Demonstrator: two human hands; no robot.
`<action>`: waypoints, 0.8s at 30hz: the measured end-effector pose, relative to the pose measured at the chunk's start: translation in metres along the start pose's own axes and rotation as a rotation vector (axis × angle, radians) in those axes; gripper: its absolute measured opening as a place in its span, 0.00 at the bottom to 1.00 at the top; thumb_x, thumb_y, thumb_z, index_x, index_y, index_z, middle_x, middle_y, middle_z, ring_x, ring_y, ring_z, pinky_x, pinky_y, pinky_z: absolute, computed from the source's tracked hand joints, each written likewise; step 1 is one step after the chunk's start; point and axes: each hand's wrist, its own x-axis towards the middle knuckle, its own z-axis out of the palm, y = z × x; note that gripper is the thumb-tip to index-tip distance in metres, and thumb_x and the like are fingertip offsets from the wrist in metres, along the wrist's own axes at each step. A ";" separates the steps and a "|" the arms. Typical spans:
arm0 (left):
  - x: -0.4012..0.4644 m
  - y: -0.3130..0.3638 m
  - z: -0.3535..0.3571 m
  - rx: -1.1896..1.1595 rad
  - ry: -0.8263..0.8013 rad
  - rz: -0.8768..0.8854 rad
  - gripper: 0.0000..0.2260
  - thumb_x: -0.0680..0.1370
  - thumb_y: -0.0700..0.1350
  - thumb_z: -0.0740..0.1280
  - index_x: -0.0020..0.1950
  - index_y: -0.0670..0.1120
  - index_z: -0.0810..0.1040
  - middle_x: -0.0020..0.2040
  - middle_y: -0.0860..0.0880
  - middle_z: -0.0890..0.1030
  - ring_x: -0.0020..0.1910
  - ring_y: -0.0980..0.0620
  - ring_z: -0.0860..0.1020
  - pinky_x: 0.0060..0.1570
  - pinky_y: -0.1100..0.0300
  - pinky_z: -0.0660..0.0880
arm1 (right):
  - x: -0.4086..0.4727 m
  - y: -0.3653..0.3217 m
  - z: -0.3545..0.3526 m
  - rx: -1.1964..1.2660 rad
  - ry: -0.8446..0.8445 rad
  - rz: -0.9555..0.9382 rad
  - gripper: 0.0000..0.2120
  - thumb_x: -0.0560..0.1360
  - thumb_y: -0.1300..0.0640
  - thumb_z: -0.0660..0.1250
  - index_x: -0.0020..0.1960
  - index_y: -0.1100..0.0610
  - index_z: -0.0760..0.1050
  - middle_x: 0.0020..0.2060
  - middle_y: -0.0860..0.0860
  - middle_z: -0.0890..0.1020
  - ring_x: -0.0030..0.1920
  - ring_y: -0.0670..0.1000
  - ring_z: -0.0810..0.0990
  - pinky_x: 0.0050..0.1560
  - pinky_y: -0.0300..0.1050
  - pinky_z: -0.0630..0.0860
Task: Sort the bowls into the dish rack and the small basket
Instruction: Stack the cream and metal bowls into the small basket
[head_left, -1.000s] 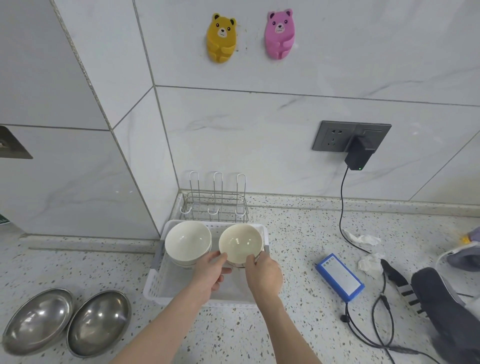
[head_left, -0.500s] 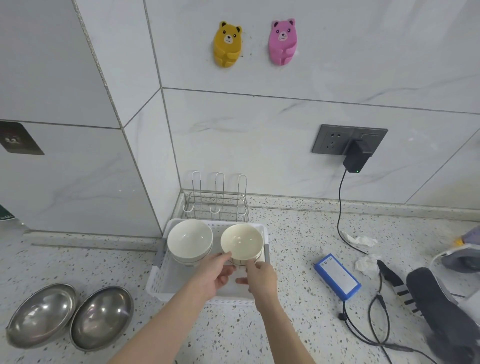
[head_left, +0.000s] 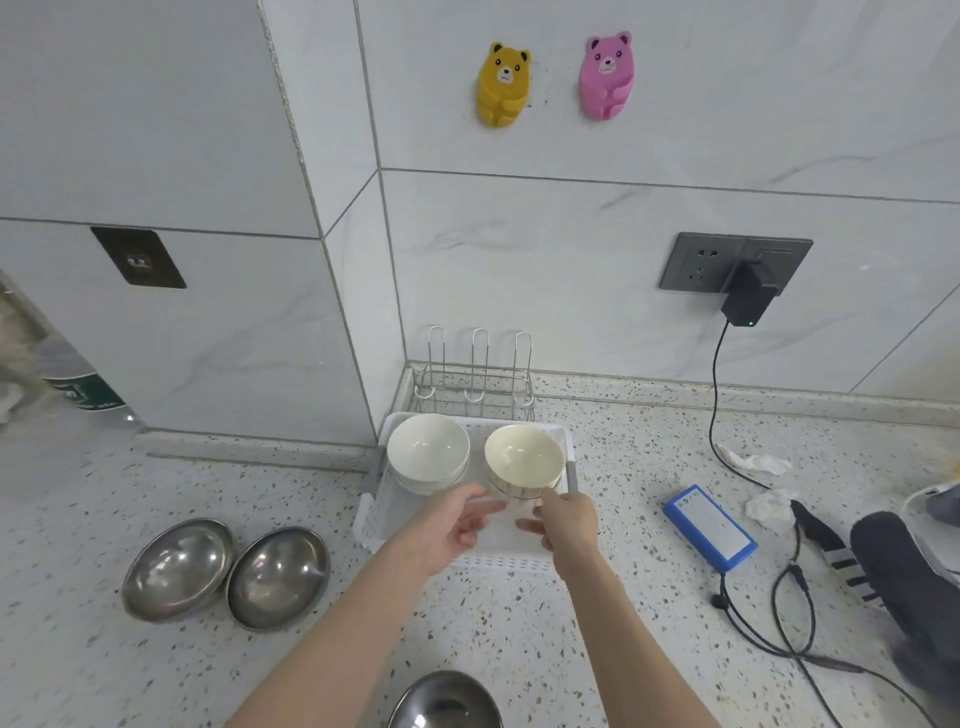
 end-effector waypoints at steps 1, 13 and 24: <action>-0.010 -0.002 -0.008 -0.032 -0.016 0.011 0.11 0.79 0.40 0.66 0.61 0.39 0.75 0.50 0.42 0.87 0.26 0.56 0.71 0.20 0.67 0.63 | -0.006 0.002 -0.002 -0.004 0.006 -0.023 0.08 0.79 0.62 0.58 0.49 0.64 0.74 0.38 0.55 0.79 0.30 0.51 0.84 0.26 0.40 0.62; -0.101 -0.061 -0.148 -0.270 0.201 0.093 0.13 0.79 0.43 0.66 0.59 0.37 0.79 0.44 0.44 0.86 0.25 0.56 0.67 0.19 0.67 0.63 | -0.097 0.022 0.043 0.057 -0.175 -0.191 0.09 0.79 0.59 0.61 0.55 0.56 0.78 0.38 0.48 0.87 0.25 0.44 0.75 0.28 0.38 0.68; -0.127 -0.087 -0.290 -0.286 0.520 -0.011 0.12 0.82 0.46 0.61 0.63 0.43 0.70 0.51 0.43 0.82 0.19 0.57 0.69 0.15 0.69 0.59 | -0.147 0.076 0.164 -0.236 -0.259 -0.047 0.15 0.78 0.56 0.62 0.63 0.59 0.74 0.40 0.53 0.85 0.29 0.47 0.80 0.24 0.33 0.69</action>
